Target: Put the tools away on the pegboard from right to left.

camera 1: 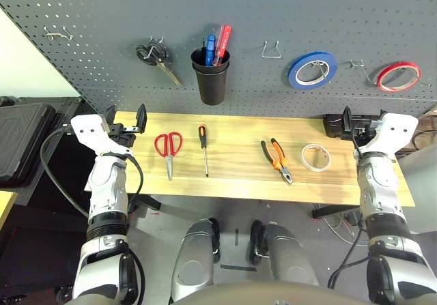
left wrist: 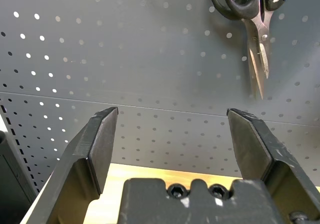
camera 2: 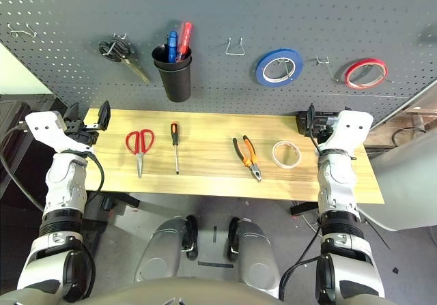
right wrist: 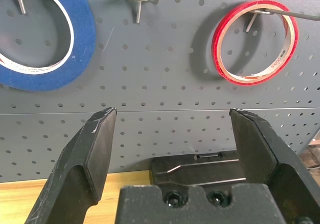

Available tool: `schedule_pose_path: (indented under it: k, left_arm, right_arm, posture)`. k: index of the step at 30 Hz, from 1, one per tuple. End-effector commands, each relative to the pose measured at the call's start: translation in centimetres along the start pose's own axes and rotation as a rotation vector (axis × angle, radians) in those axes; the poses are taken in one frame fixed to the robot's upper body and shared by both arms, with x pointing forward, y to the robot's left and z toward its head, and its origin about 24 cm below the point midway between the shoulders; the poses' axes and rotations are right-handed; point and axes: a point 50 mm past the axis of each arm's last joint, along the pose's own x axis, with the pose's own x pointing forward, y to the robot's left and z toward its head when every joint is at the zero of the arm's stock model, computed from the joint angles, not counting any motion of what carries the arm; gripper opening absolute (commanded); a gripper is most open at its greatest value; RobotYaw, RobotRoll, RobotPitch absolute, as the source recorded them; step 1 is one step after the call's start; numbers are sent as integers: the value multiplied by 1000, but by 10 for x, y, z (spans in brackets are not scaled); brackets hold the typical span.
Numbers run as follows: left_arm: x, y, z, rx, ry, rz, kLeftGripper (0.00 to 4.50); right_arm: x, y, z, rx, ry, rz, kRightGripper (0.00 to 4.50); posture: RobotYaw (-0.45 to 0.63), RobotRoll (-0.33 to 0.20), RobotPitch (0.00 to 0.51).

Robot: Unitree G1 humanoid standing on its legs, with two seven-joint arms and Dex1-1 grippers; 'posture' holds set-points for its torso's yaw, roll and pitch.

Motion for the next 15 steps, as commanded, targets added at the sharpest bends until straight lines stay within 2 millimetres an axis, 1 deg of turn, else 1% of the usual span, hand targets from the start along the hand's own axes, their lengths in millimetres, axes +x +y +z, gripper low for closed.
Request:
schedule_pose_path:
  k: [1, 8, 12, 15]
  left_arm:
    - [-3, 2, -2, 3, 6, 6, 4459]
    - [-9, 0, -3, -2, 15, -11, 4459]
    - [-14, -6, -2, -9, 33, -89, 4459]
    - [-19, -14, 2, -4, 56, -180, 4459]
  right_arm:
    - [-2, -2, -4, -12, 15, 2, 4500]
    - [-1, -3, -3, -8, 14, 1, 4500]
    - [-1, -1, -4, -7, 20, 12, 4500]
    - [-1, -2, -4, -7, 40, 21, 4500]
  posture:
    - [127, 0, 174]
    - [129, 0, 177]
    - [128, 0, 184]
    - [124, 0, 193]
